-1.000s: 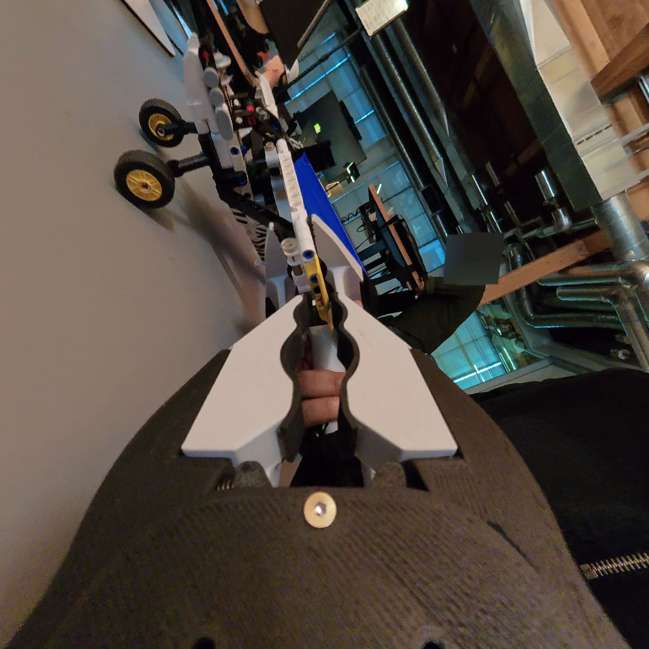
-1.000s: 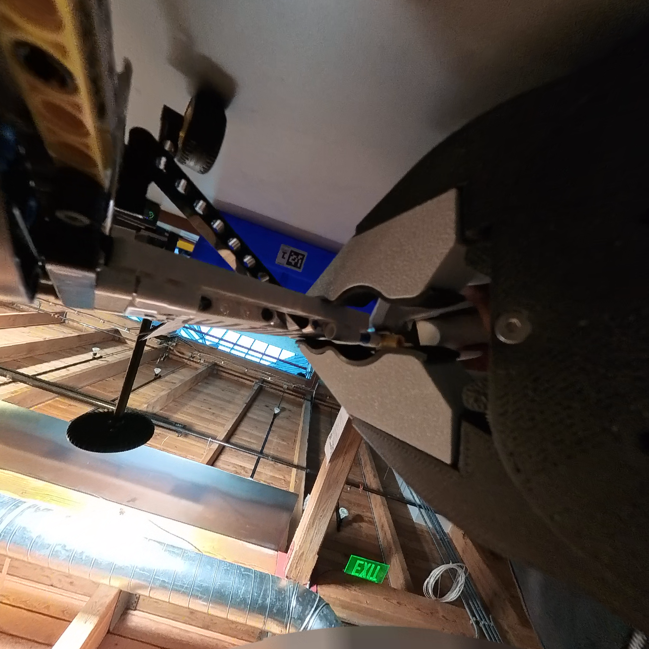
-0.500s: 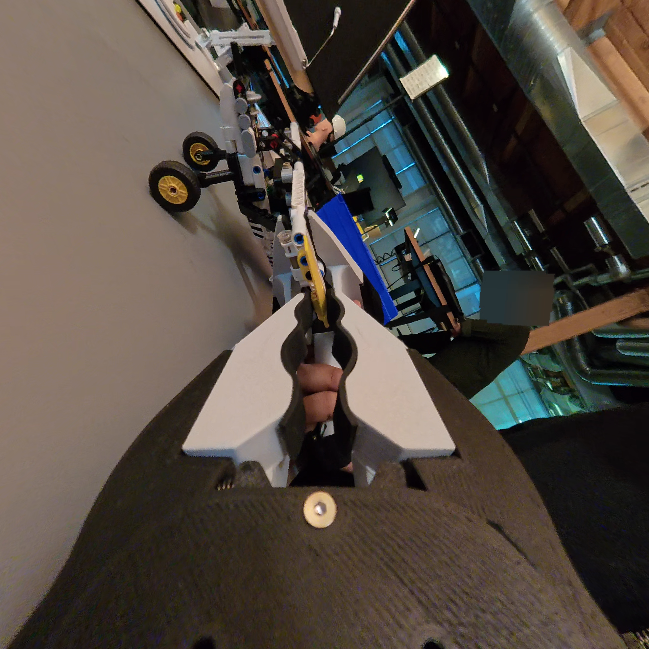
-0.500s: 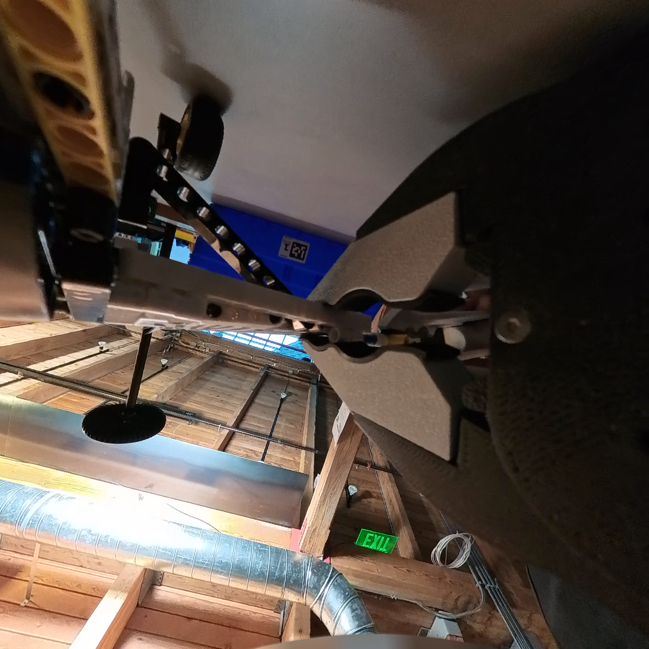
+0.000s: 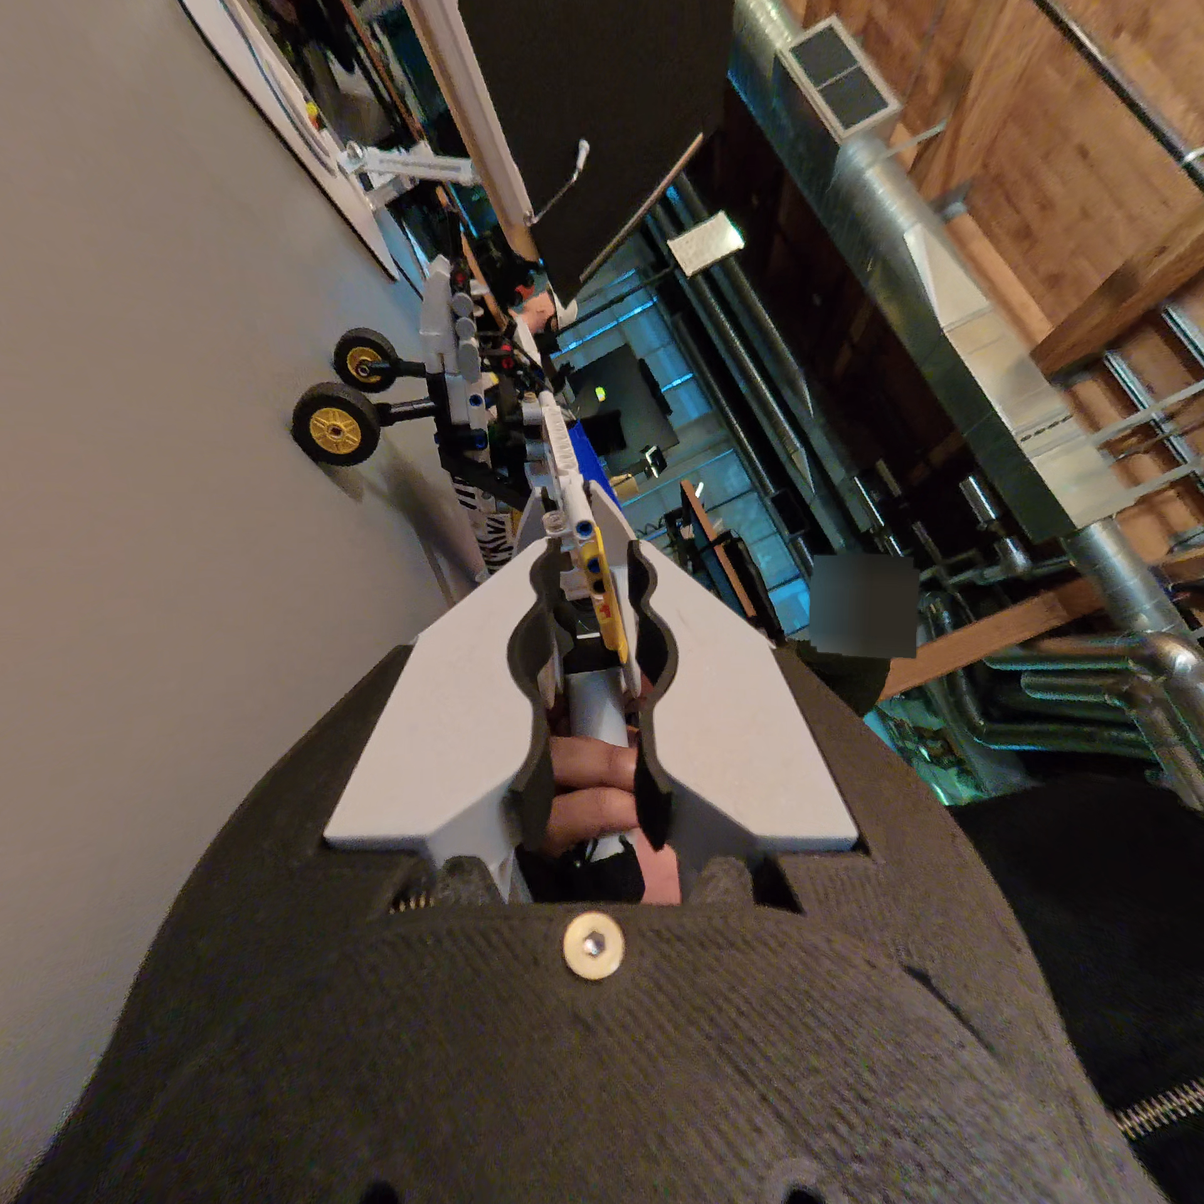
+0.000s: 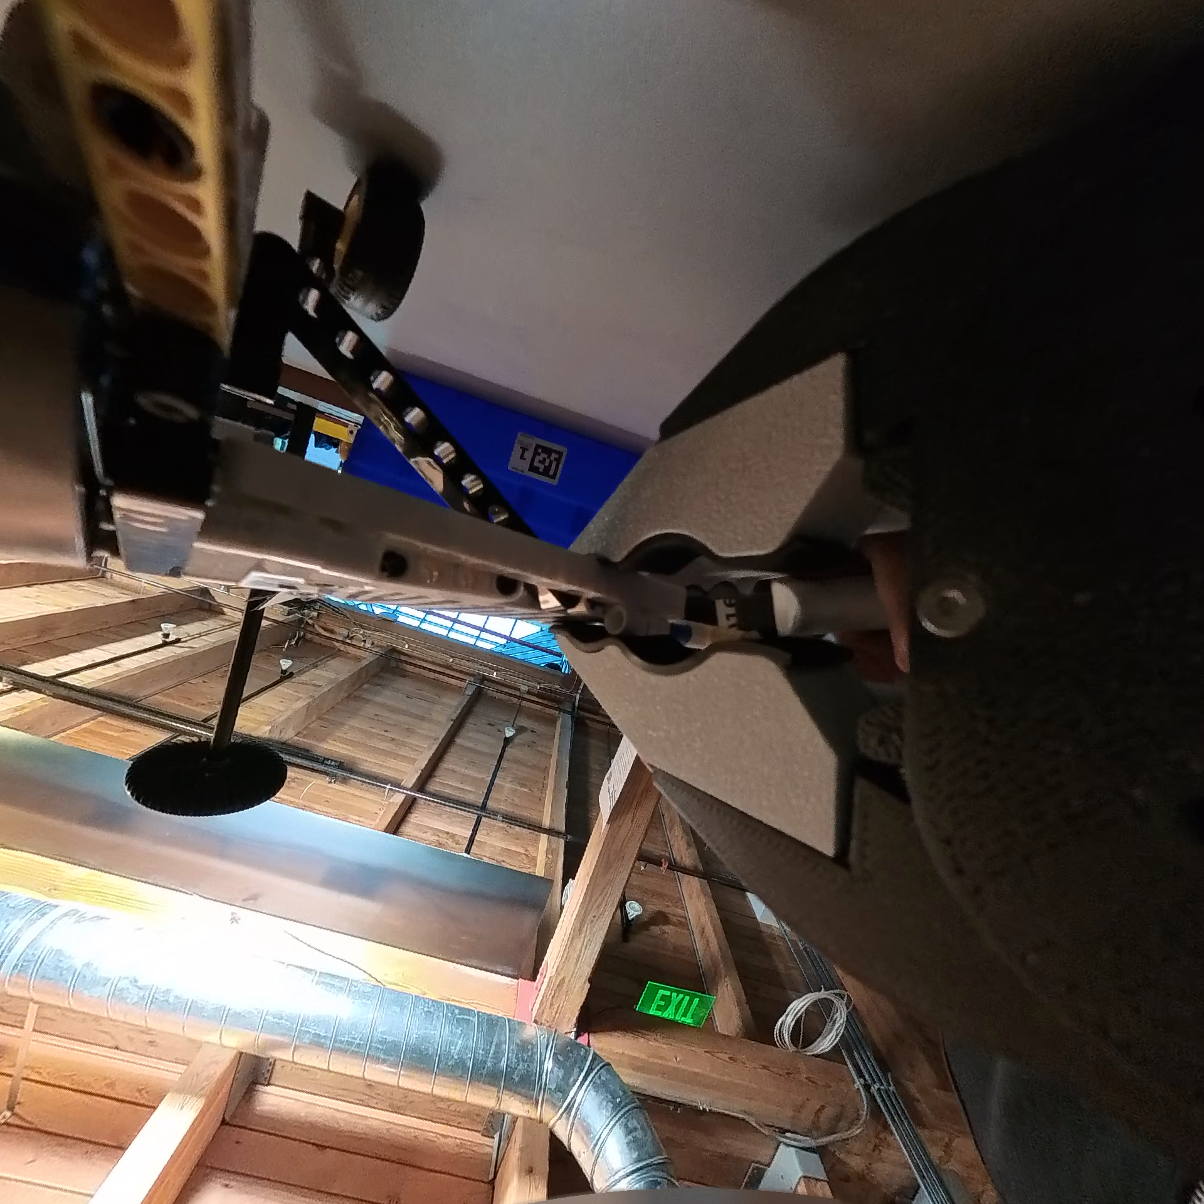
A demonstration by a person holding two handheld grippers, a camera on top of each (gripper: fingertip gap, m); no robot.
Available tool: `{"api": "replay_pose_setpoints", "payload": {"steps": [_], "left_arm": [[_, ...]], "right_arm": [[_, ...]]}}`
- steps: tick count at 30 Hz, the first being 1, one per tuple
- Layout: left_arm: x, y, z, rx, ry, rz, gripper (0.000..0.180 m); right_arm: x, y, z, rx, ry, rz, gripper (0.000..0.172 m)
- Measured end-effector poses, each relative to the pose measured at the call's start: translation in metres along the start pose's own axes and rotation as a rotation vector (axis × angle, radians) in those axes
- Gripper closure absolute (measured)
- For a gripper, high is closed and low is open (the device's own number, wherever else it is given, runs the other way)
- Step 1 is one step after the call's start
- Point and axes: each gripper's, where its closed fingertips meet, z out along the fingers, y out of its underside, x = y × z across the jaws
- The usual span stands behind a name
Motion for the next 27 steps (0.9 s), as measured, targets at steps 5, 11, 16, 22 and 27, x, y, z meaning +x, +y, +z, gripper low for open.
{"api": "replay_pose_setpoints", "payload": {"steps": [5,11,16,22,27], "left_arm": [[-0.002,-0.002,0.007,-0.02,0.033,-0.058,0.172],[-0.005,0.001,0.008,-0.005,-0.027,-0.035,0.174],[-0.005,0.006,0.007,0.041,-0.076,-0.006,0.174],[-0.004,0.012,0.01,-0.009,-0.08,0.025,0.174],[-0.005,0.008,0.01,-0.026,-0.021,-0.019,0.175]], "right_arm": [[0.001,0.001,0.0,-0.004,0.007,-0.004,0.162],[0.002,-0.003,-0.001,0.013,0.006,0.028,0.164],[0.001,-0.007,0.0,0.05,-0.021,0.081,0.166],[0.001,-0.012,-0.001,0.063,-0.04,0.103,0.165],[0.002,-0.01,0.0,-0.004,-0.023,0.077,0.165]]}}
